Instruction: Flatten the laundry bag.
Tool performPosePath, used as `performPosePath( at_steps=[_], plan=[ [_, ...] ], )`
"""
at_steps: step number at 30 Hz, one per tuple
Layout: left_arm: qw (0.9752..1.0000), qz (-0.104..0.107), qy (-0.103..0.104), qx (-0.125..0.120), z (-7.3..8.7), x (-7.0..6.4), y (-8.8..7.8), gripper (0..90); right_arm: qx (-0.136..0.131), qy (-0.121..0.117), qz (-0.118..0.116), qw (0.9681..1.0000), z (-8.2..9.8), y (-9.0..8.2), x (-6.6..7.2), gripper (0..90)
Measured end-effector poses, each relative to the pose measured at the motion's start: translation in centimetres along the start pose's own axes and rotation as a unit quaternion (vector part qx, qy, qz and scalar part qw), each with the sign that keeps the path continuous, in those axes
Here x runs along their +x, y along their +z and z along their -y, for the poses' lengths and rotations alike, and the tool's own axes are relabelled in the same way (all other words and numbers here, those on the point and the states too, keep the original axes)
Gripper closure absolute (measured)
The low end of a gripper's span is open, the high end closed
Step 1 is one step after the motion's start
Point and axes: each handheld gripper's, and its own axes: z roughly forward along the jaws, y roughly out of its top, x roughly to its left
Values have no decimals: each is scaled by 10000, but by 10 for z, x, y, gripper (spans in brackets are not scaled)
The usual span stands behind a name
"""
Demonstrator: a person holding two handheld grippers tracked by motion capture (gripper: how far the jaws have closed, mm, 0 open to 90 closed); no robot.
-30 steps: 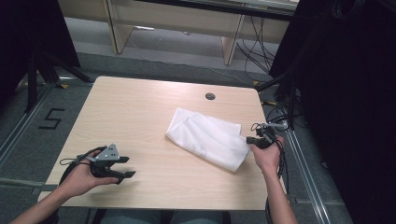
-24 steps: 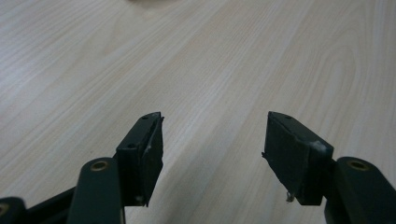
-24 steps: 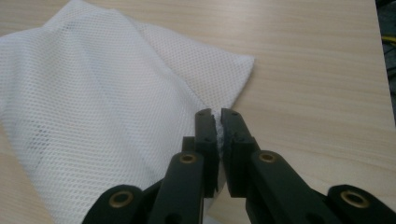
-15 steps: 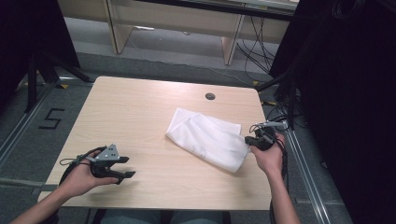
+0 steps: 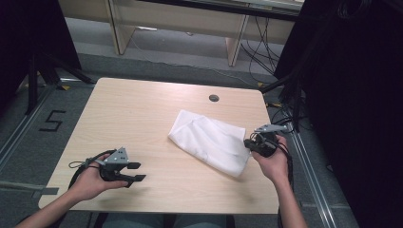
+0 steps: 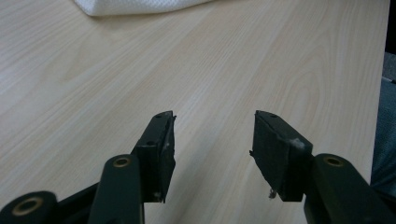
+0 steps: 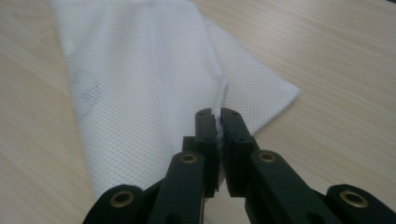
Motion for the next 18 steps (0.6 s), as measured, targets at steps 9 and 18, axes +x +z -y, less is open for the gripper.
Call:
performPosePath(
  at_steps=[9,18],
  plan=[
    [9999,13,-73,139,-1,-4,4,541,40,-493,-383,9980,3,-4,18,872],
    [9995,215,-70,234,-14,-15,18,631,30,-977,-949,9907,4,4,42,872]
  ],
)
